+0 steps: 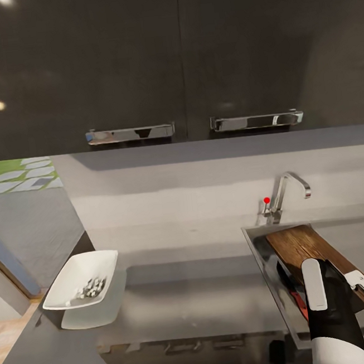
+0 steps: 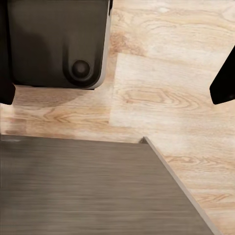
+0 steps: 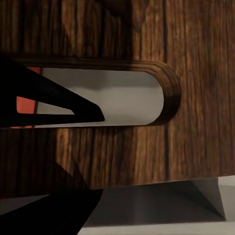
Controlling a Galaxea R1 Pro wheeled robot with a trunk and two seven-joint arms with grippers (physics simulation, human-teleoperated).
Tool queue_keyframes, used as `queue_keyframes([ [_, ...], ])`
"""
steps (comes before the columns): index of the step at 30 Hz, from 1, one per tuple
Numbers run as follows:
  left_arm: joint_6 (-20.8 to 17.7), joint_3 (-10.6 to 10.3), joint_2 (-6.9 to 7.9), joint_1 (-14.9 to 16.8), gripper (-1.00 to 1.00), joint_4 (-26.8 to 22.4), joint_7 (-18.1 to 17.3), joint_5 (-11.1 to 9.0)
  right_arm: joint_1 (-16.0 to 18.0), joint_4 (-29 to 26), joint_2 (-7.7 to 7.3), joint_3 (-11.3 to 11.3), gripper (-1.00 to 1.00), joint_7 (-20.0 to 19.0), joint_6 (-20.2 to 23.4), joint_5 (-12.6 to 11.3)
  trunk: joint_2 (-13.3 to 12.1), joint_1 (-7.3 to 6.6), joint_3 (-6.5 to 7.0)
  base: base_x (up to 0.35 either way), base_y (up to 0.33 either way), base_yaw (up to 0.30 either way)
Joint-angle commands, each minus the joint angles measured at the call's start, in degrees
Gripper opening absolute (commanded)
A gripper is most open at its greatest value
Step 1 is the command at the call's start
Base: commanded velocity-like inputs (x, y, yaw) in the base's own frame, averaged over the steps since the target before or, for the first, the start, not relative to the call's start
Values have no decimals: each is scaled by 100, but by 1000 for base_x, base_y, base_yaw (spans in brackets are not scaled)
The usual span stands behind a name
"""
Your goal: In the kitchen, take the Vidalia onion out of the sink, dice it on the chopping board with the paring knife, put the diced onion into the bowl on the countertop, then place both the paring knife and the chopping board into the sink.
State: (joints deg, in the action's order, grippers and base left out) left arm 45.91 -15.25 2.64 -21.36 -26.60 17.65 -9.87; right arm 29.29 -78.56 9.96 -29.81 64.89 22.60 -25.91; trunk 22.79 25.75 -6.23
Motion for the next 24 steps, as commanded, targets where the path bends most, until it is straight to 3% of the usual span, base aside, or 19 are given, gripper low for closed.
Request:
queue_keyframes([
  [1, 10, -49, 8, 0, 100, -12, 21, -58, 6, -10, 4, -8, -100, 15, 51, -11, 13, 4, -21, 0, 0, 0],
  [24, 11, -49, 8, 0, 100, 14, 20, -58, 6, -10, 4, -8, -100, 6, 51, -12, 13, 4, -230, 0, 0, 0],
])
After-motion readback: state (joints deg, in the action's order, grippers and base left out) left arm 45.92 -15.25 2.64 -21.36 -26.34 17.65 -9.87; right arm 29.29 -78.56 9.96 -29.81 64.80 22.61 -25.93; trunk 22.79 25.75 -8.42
